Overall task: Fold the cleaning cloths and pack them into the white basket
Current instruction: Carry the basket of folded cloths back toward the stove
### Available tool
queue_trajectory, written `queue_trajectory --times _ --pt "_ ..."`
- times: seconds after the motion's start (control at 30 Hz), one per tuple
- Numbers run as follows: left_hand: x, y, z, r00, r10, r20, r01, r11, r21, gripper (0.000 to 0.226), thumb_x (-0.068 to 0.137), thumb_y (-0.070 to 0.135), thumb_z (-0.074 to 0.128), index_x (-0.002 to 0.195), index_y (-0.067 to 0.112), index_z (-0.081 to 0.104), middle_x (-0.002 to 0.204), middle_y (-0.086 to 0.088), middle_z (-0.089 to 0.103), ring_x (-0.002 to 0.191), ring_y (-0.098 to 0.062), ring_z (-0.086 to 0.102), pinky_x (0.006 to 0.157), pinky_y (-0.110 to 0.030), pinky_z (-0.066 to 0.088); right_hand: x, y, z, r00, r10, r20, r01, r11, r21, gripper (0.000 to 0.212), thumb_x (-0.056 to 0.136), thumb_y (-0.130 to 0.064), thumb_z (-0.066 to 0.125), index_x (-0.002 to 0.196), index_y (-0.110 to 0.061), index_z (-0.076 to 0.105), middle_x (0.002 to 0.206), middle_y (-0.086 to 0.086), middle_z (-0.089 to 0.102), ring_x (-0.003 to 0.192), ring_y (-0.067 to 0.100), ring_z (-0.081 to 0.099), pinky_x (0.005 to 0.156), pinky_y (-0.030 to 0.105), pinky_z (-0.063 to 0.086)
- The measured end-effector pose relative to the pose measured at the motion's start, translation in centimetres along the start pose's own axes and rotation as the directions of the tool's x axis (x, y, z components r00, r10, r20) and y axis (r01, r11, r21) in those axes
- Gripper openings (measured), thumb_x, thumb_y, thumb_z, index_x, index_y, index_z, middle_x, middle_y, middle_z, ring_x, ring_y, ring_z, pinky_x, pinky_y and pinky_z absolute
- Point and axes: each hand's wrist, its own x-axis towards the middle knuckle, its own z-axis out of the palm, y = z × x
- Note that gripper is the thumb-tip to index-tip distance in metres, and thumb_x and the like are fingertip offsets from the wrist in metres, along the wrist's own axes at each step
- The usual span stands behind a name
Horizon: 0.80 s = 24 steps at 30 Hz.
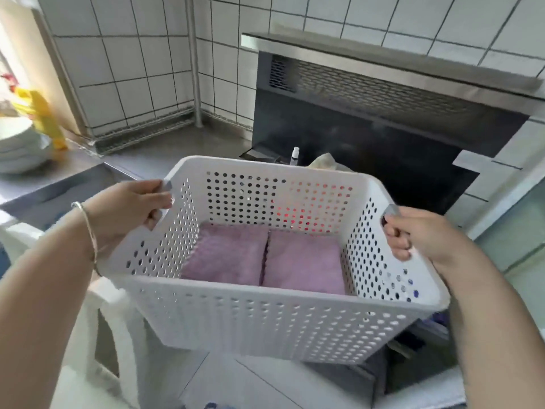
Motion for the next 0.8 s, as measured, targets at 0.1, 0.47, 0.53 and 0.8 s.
queue_trajectory --times 0.1,0.47,0.53,0.8 --pt "4.8 1.2 -2.3 0.999 0.013 -0.030 -0.014 0.999 -0.035 0.019 0.092 0.003 0.046 0.077 0.011 0.055 0.059 -0.002 0.040 0.043 -0.009 0.035 0.035 -0.010 0.033 5.0 -2.4 2.3 0.999 -0.041 0.009 0.041 0.999 -0.010 0.019 0.095 -0.009 0.045 0.076 -0.010 0.046 0.060 0.002 0.037 0.034 0.004 0.032 0.031 0.016 0.028" --pt "18.9 -0.1 -12.9 0.933 -0.072 -0.353 0.091 0.995 0.038 0.009 0.088 0.019 0.055 0.088 0.022 0.063 0.064 -0.004 0.052 0.056 -0.023 0.046 0.066 -0.030 0.042 25.8 -11.2 16.5 0.970 -0.161 0.182 0.183 0.977 -0.113 0.023 0.094 -0.018 0.047 0.071 -0.014 0.050 0.062 0.000 0.040 0.042 0.007 0.032 0.034 0.016 0.029" --pt "20.9 -1.1 -14.6 0.909 -0.102 -0.405 0.134 0.990 0.051 0.011 0.087 0.018 0.053 0.094 0.017 0.062 0.068 -0.007 0.052 0.057 -0.022 0.045 0.066 -0.031 0.040 29.8 -11.9 19.6 0.956 -0.169 0.240 0.200 0.974 -0.109 0.023 0.094 -0.017 0.047 0.071 -0.014 0.048 0.063 0.000 0.039 0.042 0.007 0.031 0.034 0.016 0.028" --pt "31.5 -6.7 -20.4 0.768 -0.180 -0.615 0.197 0.980 -0.042 0.019 0.088 0.014 0.046 0.097 0.016 0.063 0.060 -0.003 0.049 0.054 -0.020 0.042 0.067 -0.036 0.041 46.3 -14.6 33.3 0.903 -0.131 0.408 0.191 0.976 -0.109 0.020 0.097 -0.011 0.039 0.080 -0.013 0.050 0.062 -0.001 0.038 0.037 0.004 0.031 0.031 0.015 0.028"
